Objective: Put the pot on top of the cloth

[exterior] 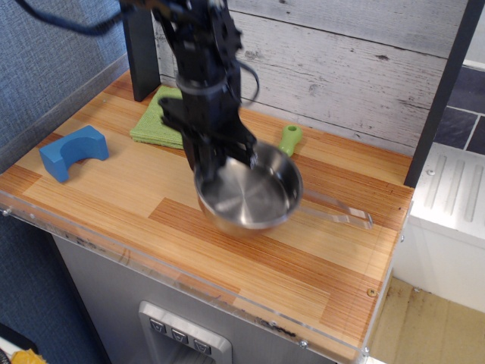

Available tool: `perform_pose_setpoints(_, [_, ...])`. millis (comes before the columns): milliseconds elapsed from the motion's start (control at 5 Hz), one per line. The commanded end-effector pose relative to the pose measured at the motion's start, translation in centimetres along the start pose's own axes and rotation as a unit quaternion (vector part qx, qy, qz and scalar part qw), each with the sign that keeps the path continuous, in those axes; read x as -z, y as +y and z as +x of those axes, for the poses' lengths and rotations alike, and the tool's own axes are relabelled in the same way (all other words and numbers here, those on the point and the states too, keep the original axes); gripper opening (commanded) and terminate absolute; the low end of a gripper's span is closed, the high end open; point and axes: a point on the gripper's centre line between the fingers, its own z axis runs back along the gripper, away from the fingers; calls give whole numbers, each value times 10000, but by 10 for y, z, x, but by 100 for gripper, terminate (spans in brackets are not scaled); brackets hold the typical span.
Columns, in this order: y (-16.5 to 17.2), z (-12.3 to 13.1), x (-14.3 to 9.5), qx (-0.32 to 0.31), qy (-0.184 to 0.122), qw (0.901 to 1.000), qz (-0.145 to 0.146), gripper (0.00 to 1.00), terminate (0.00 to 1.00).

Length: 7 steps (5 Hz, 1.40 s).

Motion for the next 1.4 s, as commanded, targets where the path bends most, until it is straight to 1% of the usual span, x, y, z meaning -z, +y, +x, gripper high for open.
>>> perform_pose_setpoints(0, [44, 30, -43, -217, -501, 9985, 50, 0, 0])
perform_pose_setpoints(200, [61, 40, -43, -217, -524, 9984, 9, 0, 0])
perform_pose_setpoints(400, [82, 54, -38, 130, -412, 9991, -8, 0, 0])
perform_pose_setpoints(600, [99, 67, -35, 557, -492, 9972, 7, 0, 0])
perform_pose_setpoints(800, [117, 81, -31, 906, -571, 9942, 127, 0, 0])
perform_pose_setpoints(1000, [129, 88, -22, 1075, -498, 9928, 175, 0, 0])
perform_pose_setpoints(1200, [136, 83, -8, 1062, -354, 9936, 173, 0, 0])
